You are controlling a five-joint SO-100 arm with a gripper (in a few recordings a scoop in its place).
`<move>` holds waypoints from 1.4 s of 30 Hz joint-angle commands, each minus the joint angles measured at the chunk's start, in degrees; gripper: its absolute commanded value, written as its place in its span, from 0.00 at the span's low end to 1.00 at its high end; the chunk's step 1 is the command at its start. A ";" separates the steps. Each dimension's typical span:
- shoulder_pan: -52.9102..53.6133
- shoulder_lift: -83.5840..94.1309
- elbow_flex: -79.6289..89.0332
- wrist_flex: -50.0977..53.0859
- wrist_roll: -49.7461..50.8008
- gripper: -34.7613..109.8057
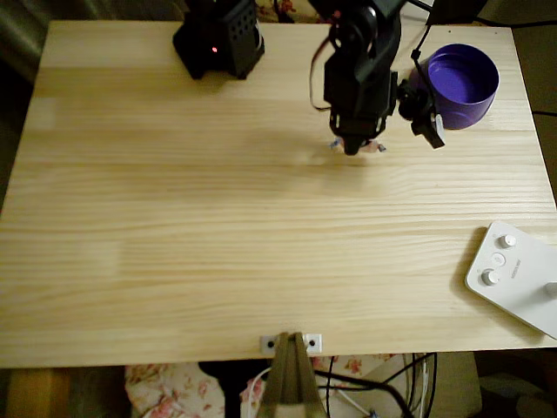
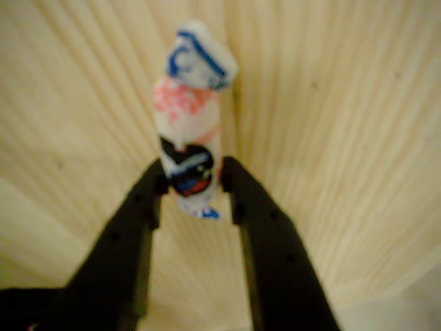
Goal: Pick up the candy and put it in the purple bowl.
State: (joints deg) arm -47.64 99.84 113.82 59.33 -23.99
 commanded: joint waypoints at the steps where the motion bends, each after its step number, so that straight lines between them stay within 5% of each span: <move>1: -0.62 11.69 -4.39 5.62 1.05 0.27; 19: -28.04 10.02 -34.98 25.75 10.37 0.27; 42: -29.97 -16.35 -52.82 18.28 9.23 0.27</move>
State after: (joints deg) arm -77.52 82.97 65.74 79.54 -13.89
